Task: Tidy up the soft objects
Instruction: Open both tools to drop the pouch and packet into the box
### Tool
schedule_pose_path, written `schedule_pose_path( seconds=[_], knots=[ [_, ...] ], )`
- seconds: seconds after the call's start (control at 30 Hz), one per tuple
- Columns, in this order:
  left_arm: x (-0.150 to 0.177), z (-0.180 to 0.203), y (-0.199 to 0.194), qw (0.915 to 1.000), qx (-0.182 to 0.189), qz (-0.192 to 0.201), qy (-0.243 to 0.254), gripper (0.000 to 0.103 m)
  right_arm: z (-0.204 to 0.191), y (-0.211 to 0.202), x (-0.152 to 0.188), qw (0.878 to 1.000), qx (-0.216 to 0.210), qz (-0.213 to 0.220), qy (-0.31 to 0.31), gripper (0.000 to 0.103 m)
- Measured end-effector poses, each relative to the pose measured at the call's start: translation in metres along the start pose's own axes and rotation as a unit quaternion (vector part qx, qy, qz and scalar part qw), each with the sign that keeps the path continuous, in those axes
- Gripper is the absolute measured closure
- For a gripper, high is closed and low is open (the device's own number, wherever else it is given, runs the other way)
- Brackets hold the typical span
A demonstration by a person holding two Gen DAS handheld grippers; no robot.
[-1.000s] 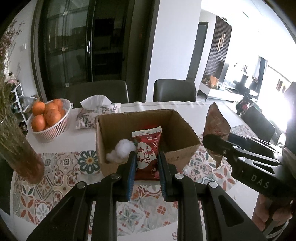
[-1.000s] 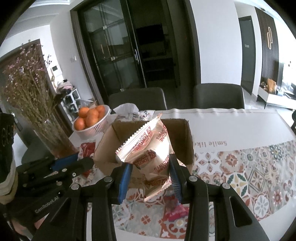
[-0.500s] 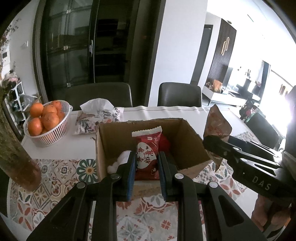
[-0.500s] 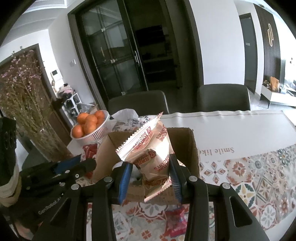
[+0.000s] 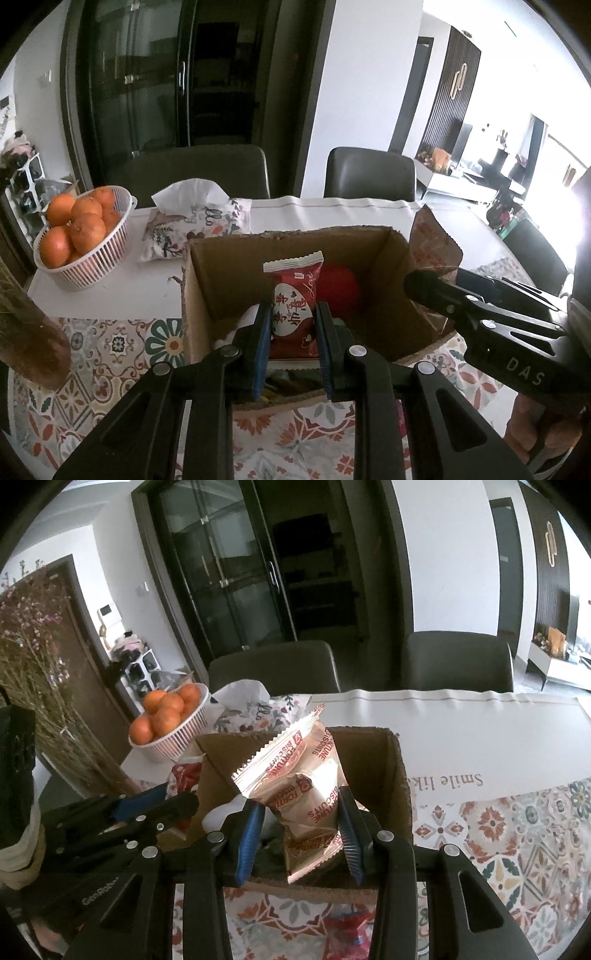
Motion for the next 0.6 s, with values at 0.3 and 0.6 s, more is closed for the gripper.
schedule_pose_path(
  seconds=[0.3, 0.6],
  knots=[
    [0.004, -0.006, 0.022, 0.9998, -0.004, -0.021, 0.004, 0.079, 0.004, 0.026, 0.004, 1.000, -0.010, -0.029, 0.005, 0.061],
    [0.005, -0.009, 0.025, 0.9996, -0.014, -0.022, 0.010, 0.061, 0.006, 0.034, 0.007, 0.999, -0.009, -0.035, 0.014, 0.045]
  ],
)
Point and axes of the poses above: each gripper's, at about its wrist camera, not at the fingertips, and y roughly the way its jaws point, z to its right, x to its underside, the point moved 10 cm from there along y, roughly the way its jaws point, and after that the axes turned 7 degrees about -z, right-handed, at the moved point
